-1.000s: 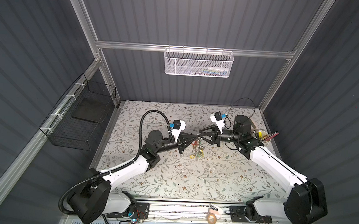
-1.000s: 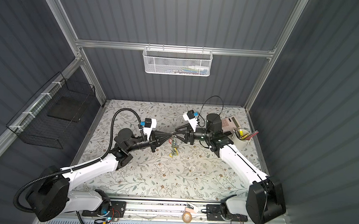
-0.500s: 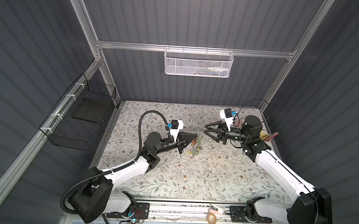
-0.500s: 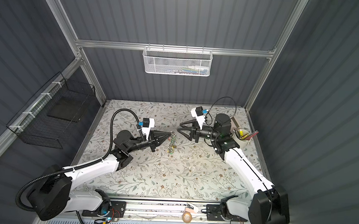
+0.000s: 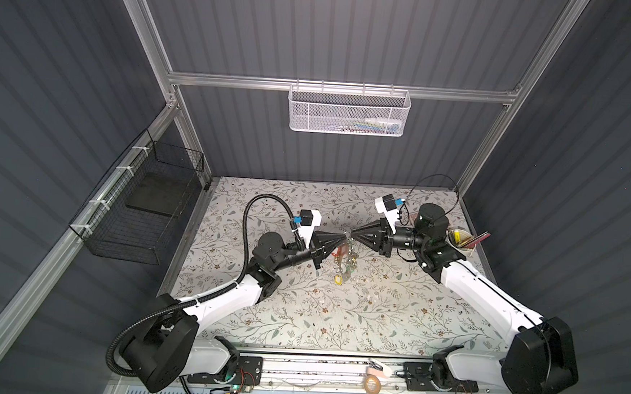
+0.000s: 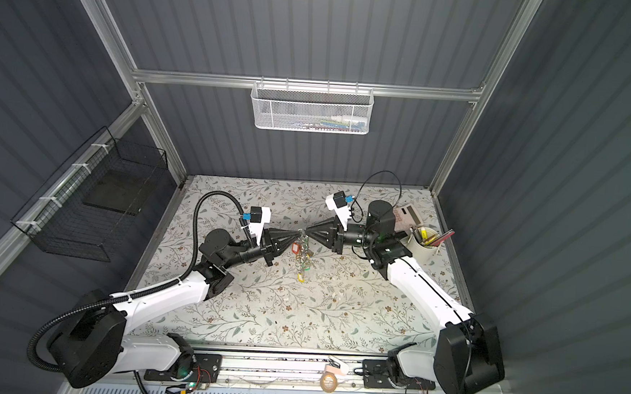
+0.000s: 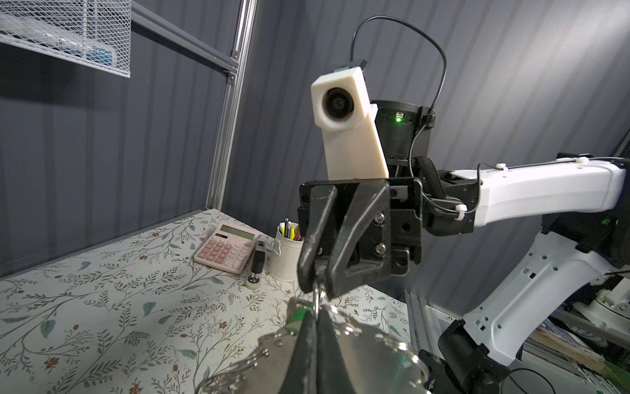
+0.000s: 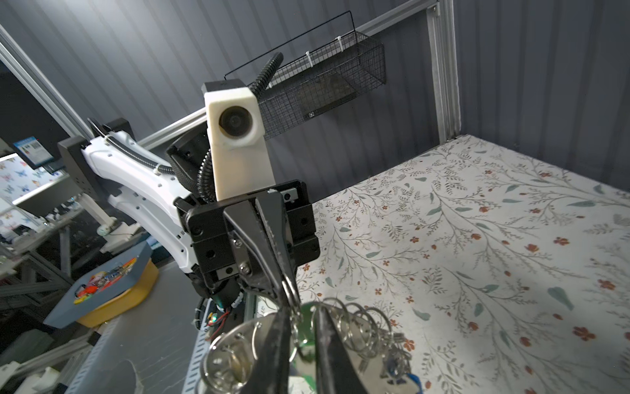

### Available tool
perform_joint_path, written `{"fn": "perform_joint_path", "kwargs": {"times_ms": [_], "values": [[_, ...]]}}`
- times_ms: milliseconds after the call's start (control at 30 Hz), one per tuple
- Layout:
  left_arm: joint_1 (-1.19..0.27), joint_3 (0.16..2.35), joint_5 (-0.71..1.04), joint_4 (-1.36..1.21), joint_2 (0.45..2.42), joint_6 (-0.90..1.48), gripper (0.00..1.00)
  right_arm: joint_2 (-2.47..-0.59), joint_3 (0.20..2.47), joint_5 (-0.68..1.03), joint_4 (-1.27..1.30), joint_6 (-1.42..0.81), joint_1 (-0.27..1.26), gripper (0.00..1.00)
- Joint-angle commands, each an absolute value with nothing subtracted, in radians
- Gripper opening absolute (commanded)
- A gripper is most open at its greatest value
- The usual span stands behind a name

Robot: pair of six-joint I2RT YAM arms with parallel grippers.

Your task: Put the keys on the keyring

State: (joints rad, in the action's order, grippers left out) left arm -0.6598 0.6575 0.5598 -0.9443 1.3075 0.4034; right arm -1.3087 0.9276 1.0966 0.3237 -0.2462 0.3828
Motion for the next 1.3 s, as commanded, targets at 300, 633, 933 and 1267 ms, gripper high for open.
{"fn": "perform_joint_path", "kwargs": {"times_ms": [300,633,933,1267], "values": [[-0.673,0.649,0.505,-1.102,1.315,0.449,0.00,-1.352,0.919,1.098,0.329,-0.250,0.414,0.18],[-0.692,0.657,0.485,-1.176,1.377,0.480,0.00,-1.364,0.923,1.087,0.318,-0.247,0.445,0.18],[-0.692,0.640,0.480,-1.163,1.367,0.468,0.00,-1.286,0.868,1.107,0.384,-0.319,0.335,0.34],[-0.692,0.653,0.511,-1.190,1.394,0.491,0.00,-1.242,0.891,1.147,0.401,-0.335,0.276,0.43]]}}
